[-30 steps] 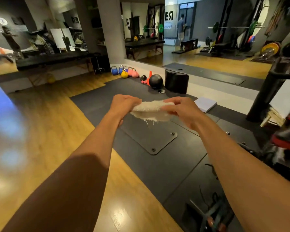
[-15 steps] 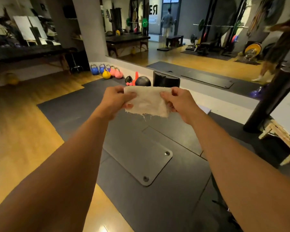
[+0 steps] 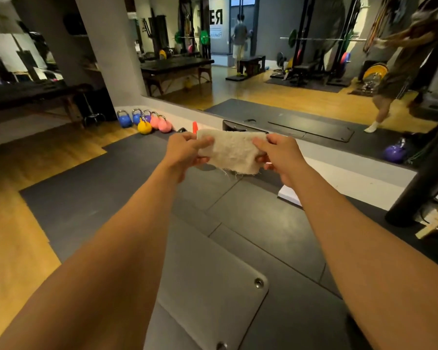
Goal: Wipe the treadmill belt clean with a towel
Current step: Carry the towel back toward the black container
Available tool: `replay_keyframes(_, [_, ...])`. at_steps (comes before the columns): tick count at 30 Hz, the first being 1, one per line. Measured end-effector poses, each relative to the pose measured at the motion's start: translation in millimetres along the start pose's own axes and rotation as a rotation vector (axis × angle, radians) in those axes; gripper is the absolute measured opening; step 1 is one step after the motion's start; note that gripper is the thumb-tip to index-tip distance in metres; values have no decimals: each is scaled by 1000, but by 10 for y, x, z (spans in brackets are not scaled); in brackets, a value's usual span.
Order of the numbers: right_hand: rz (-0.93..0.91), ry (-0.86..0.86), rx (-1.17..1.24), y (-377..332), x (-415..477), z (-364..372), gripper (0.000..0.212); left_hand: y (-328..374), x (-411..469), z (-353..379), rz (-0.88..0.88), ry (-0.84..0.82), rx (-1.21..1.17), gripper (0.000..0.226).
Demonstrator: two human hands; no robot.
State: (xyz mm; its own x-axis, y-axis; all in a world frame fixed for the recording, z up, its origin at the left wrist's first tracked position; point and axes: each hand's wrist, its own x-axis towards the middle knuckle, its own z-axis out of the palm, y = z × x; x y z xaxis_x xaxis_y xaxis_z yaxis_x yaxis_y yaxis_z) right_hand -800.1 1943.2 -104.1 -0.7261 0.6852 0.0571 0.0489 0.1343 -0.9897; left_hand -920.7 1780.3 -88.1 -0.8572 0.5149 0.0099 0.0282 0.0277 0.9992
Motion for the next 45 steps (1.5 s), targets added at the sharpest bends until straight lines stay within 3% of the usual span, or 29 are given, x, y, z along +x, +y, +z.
replay_keyframes(9, [40,63,-21,168,2387,437,19,-166,2559,158,-26,-32,-52,25])
replay_keyframes(11, [48,84,-44,275,2929,523,19,-278,3181,202,-9,-48,-72,17])
replay_keyframes(17, [73,211,-30,350,4496,784,40,-235,4875,374,39,-115,-69,24])
replay_keyframes(21, [105,209,-32,393,5455,873,26,-296,5849,485,2,-143,-66,30])
replay_keyframes(24, [94,215,-16,505,6225,950,29,-366,6614,600,0,-139,-32,28])
replay_keyframes(28, [162,205,58,626,7177,1010,4,-449,7560,761,1,-119,72,25])
replay_keyframes(32, [229,184,61,756,8014,1072,21,-582,8425,919,48,-75,265,6])
replay_keyframes(35, [307,159,91,915,8592,1162,7,-804,9080,978,20,-56,317,22])
replay_keyframes(38, [363,79,99,1102,9229,1236,30,-1025,9780,1012,-53,-44,344,34])
replay_keyframes(41, [429,71,62,1331,9843,1287,37,-1261,10473,1125,-125,-124,307,14])
replay_keyframes(45, [468,99,10,1612,10628,1354,8,-1496,11404,1300,-207,-246,279,7])
